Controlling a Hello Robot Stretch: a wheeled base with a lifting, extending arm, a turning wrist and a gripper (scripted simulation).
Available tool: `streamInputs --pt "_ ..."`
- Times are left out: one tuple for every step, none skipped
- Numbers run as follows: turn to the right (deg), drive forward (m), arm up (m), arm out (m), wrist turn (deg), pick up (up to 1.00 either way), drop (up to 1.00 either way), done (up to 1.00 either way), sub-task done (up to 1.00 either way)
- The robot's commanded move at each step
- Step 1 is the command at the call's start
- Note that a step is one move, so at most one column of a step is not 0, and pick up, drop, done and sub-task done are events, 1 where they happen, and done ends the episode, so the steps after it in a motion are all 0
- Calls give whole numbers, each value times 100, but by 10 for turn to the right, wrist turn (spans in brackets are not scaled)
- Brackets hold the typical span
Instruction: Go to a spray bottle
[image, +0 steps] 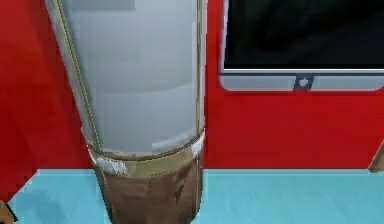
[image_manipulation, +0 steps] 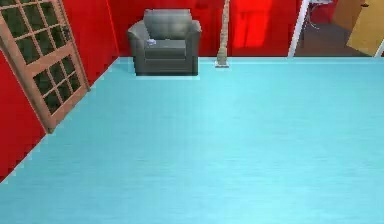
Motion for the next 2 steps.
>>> streamInputs --pt "450 0 0 0 0 0 0 0 0" --pt "450 0 0 0 0 0 0 0 0"
